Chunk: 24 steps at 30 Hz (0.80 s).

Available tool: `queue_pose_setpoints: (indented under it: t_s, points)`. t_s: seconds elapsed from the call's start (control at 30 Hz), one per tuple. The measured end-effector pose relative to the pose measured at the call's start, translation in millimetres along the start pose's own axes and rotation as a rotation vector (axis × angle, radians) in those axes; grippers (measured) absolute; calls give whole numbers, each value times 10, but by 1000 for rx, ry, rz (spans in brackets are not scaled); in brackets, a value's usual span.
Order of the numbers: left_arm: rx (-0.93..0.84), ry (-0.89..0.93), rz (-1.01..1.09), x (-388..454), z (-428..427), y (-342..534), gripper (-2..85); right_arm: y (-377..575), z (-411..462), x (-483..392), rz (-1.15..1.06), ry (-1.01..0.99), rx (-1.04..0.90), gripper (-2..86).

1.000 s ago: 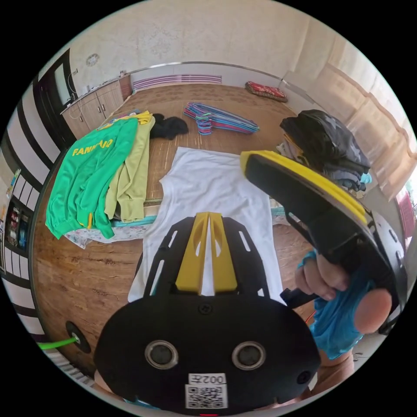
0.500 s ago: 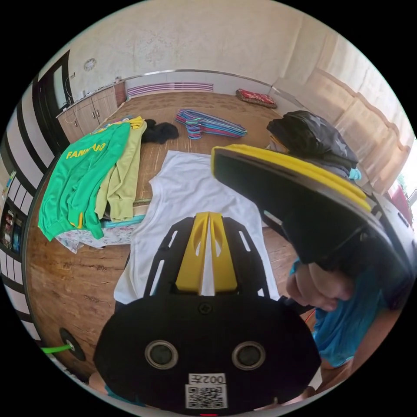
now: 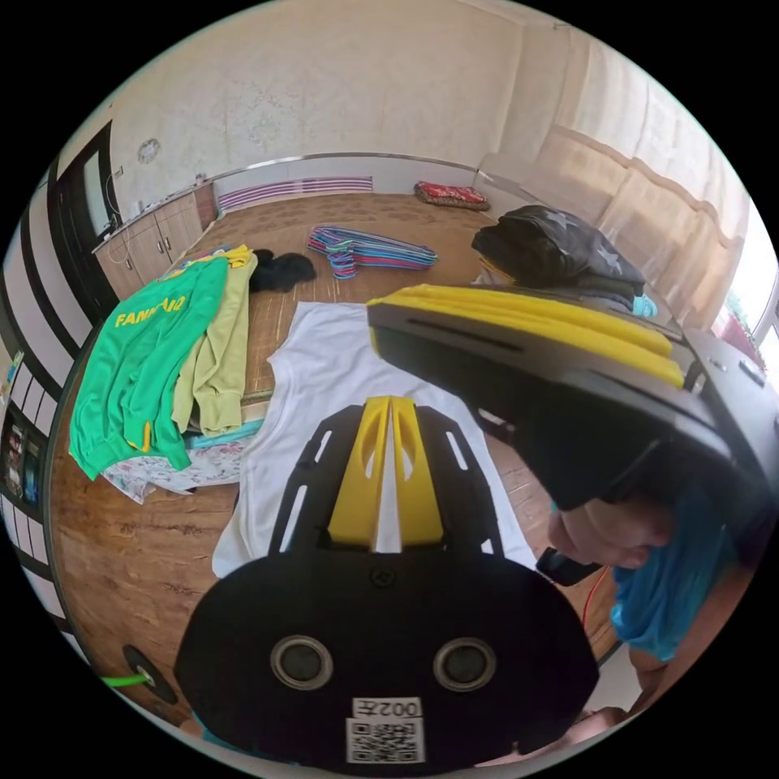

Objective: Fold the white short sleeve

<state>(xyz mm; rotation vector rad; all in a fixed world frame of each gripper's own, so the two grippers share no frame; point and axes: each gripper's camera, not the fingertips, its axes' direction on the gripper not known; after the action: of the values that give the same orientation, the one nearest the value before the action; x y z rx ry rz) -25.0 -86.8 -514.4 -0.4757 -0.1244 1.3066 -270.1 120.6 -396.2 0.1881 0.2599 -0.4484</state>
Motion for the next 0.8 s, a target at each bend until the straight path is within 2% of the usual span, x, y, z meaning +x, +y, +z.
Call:
queue_pose_setpoints:
  t_s: [0.17,0.33,0.47,0.63,0.8]
  points:
    - [-17,-40,61,94,81,255,-10,151,35,-15,-63,21,-60,-8]
    - [-99,54,85,153,199,463,-10,276,81,9,-61,48,-98,-8]
    - [-146,111,135,143,264,586,-10,394,-28,67,-23,29,-45,-8]
    - [-170,-35,22,-204,268,667,-10,707,-250,442,-11,-7,43,-7]
    - [-178,-104,-79,-744,193,794,-10,1224,-246,864,41,33,-77,-5]
